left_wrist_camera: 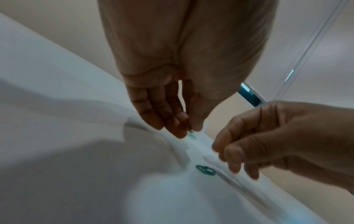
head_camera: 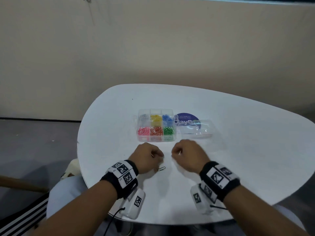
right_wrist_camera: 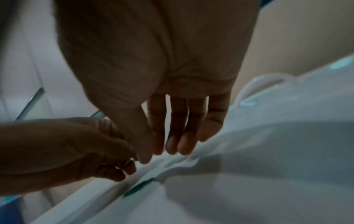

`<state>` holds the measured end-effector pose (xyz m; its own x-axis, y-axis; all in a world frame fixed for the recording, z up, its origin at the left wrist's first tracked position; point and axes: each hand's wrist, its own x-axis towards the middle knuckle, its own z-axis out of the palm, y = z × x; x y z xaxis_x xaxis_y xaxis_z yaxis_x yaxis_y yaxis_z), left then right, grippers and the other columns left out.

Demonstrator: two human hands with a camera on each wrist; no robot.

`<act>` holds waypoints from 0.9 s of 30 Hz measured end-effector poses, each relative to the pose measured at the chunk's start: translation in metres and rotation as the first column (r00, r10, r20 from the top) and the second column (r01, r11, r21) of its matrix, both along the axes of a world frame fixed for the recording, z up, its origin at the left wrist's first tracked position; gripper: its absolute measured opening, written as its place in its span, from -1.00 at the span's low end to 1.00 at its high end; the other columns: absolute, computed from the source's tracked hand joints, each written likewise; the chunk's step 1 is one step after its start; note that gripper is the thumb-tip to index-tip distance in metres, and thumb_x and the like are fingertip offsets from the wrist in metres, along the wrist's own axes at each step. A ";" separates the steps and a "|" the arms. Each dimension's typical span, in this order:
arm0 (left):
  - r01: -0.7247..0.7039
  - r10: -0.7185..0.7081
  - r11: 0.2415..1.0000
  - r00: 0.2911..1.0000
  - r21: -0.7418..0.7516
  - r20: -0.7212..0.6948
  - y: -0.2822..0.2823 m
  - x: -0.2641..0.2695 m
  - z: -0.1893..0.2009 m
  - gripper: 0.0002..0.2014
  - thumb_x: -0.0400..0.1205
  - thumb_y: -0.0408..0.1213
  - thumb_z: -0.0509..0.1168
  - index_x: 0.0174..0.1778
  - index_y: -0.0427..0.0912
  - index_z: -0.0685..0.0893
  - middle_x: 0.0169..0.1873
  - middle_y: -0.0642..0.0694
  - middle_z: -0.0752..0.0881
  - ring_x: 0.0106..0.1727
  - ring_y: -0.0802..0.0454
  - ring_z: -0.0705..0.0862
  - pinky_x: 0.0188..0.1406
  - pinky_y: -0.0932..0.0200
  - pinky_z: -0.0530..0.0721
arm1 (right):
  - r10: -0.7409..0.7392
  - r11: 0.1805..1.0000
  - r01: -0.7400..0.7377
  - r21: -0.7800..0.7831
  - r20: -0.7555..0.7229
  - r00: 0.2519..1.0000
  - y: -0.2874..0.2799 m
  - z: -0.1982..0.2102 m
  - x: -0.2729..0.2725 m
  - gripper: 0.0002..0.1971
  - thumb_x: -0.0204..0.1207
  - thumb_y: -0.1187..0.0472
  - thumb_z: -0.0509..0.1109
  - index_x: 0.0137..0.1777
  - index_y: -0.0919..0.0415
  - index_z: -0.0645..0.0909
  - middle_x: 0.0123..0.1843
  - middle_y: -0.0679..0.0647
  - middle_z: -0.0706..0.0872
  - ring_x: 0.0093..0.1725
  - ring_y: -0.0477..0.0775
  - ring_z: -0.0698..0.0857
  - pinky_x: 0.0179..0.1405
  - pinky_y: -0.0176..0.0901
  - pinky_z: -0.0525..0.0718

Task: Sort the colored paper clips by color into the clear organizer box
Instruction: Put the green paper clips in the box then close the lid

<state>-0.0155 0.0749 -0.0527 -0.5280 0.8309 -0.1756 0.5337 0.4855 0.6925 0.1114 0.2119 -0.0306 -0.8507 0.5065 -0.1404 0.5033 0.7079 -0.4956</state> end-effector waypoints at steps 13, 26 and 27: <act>-0.295 0.279 0.942 0.953 0.162 0.116 0.020 -0.026 0.031 -0.86 0.49 -0.27 0.49 -0.33 0.06 0.75 -0.35 0.01 0.80 -0.30 0.02 0.78 -0.07 0.06 0.77 | 0.156 0.987 -0.162 0.005 0.225 0.962 -0.029 -0.008 -0.016 -0.91 0.45 0.19 0.42 -0.27 0.04 0.65 -0.12 0.00 0.79 -0.10 0.08 0.75 -0.11 -0.12 0.71; -0.282 0.272 0.934 0.959 0.218 0.075 0.074 -0.045 0.024 -0.89 0.59 -0.21 0.40 -0.13 0.01 0.86 -0.14 0.10 0.84 -0.05 0.10 0.76 0.13 0.16 0.69 | -0.120 0.985 0.092 -0.148 -0.192 0.974 0.029 0.026 -0.038 -0.90 0.38 0.35 0.39 -0.28 0.14 0.65 -0.29 -0.05 0.71 -0.29 -0.10 0.63 -0.22 -0.23 0.64; -0.311 0.313 0.922 0.949 0.231 0.026 0.072 -0.049 0.026 -0.87 0.61 -0.22 0.38 -0.06 0.01 0.85 -0.03 0.06 0.83 0.01 0.09 0.75 0.11 0.23 0.64 | -0.136 0.984 0.108 -0.142 -0.203 0.970 0.035 0.028 -0.045 -0.90 0.40 0.33 0.39 -0.28 0.15 0.66 -0.29 -0.05 0.72 -0.28 -0.09 0.65 -0.20 -0.20 0.66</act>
